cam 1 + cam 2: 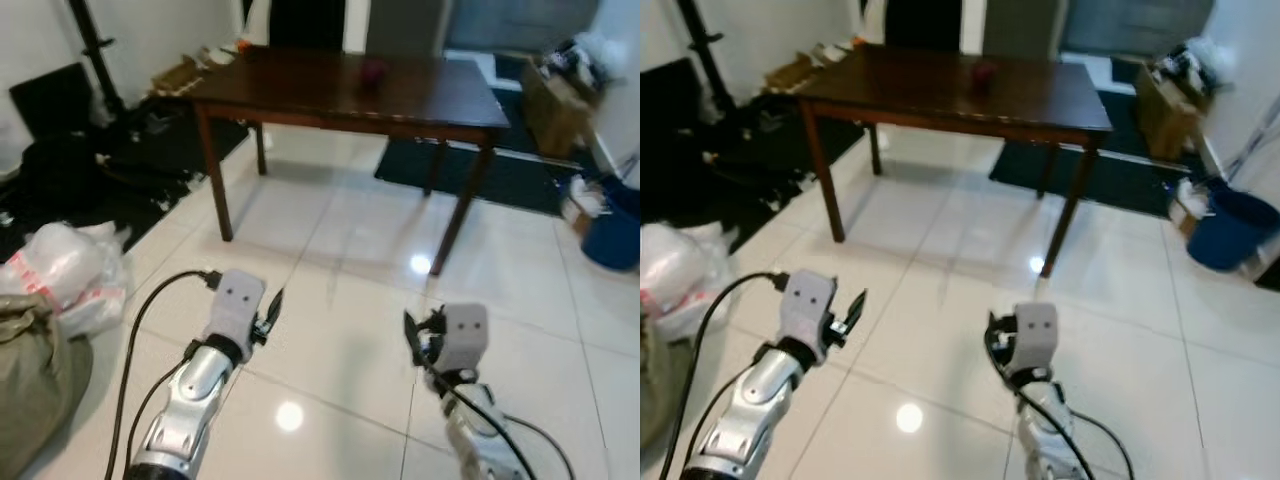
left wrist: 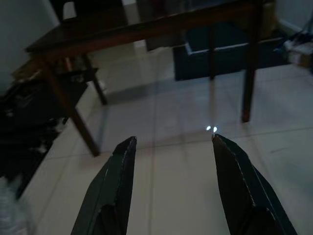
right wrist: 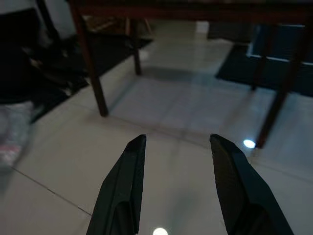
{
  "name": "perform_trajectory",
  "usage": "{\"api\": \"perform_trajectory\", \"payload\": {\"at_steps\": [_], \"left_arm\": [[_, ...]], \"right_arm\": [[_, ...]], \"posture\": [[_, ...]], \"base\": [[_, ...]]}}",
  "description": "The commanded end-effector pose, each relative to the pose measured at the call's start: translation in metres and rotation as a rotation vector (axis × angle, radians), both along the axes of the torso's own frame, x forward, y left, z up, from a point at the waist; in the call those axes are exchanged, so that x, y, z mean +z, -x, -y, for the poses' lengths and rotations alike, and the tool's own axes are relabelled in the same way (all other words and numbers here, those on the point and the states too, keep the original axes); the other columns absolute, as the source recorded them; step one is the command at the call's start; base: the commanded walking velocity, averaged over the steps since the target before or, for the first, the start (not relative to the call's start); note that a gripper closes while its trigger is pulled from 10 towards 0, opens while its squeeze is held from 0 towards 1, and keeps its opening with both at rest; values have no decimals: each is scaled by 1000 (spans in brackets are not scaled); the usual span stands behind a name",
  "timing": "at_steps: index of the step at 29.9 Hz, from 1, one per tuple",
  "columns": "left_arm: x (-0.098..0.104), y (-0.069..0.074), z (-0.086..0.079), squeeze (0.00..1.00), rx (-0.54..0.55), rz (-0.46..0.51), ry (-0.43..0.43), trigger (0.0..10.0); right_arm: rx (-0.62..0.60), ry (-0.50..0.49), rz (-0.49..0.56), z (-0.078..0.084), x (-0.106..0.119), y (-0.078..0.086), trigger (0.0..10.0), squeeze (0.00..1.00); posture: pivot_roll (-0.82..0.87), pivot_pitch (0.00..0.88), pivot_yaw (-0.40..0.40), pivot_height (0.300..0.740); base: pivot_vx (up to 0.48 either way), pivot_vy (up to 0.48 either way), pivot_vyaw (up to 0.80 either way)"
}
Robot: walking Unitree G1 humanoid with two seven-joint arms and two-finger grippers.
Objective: Setting the table
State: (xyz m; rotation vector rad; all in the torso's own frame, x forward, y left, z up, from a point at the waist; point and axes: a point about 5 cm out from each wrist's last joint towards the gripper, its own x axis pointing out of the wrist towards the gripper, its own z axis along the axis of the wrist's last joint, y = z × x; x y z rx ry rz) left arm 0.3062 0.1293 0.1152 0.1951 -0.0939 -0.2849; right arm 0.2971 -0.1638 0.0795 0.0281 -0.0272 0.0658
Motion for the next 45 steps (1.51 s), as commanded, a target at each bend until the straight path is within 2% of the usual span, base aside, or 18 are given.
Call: {"api": "perform_trajectory", "payload": {"at_steps": [1,19,29,45], "left_arm": [[-6,2,-3,0,9,-23,-14,10000],[-7,3,-1,0,4,-32,-13,10000],[-6,3,-1,0,3,-35,-14,10000],[-5,1,0,0,-1,-34,-14,10000]], "right_arm": [[7,-11,-36,-4,-7,3,10000,0],[-15,-7,-40,1,-4,4,10000,0],[-33,-10,-12,4,5,1,10000,0],[-42,-10,-10,4,6,1,10000,0]], "posture": [[-73,0,85,740],[-79,0,90,740],[-82,0,94,740],[-75,0,104,740]], "base": [[480,0,0],[480,0,-717],[480,0,0],[480,0,0]]}}
